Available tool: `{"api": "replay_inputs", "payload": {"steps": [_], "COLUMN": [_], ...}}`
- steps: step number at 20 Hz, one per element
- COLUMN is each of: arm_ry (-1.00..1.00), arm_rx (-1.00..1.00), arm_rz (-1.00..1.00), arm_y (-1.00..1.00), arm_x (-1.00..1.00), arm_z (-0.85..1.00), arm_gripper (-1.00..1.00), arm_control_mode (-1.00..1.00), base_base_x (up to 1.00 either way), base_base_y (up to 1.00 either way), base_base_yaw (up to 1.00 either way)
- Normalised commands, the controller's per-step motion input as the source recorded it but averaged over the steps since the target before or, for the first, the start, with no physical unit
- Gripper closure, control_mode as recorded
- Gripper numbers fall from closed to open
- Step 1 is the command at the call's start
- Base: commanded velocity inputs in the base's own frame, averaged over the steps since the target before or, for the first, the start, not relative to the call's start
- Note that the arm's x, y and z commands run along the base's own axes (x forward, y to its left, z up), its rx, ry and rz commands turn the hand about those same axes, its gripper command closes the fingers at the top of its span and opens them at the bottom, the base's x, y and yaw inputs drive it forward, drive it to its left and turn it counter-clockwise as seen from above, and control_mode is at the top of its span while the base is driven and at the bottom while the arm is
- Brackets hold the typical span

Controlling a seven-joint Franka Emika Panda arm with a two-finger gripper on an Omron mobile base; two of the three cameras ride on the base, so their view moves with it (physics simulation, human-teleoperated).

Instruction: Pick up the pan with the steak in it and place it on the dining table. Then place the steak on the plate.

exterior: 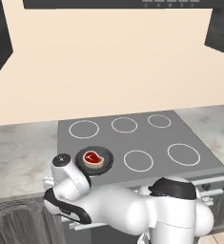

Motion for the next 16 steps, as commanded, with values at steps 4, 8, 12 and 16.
{"api": "replay_inputs", "payload": {"steps": [4, 8, 12, 16], "arm_ry": [0.0, 0.0, 0.0, 0.0], "arm_rx": [0.02, 0.04, 0.04, 0.01], "arm_rz": [-0.02, -0.03, -0.02, 0.0], "arm_y": [0.0, -0.02, -0.12, -0.32], "arm_x": [-0.01, -0.16, -0.36, -0.83], "arm_z": [0.24, 0.55, 0.59, 0.45], "arm_gripper": [1.0, 1.0, 1.0, 1.0], "arm_control_mode": [-1.0, -1.0, -1.0, -1.0], "base_base_x": [0.0, 0.0, 0.0, 0.0], "base_base_y": [0.0, 0.0, 0.0, 0.0], "base_base_yaw": [0.0, 0.0, 0.0, 0.0]}}
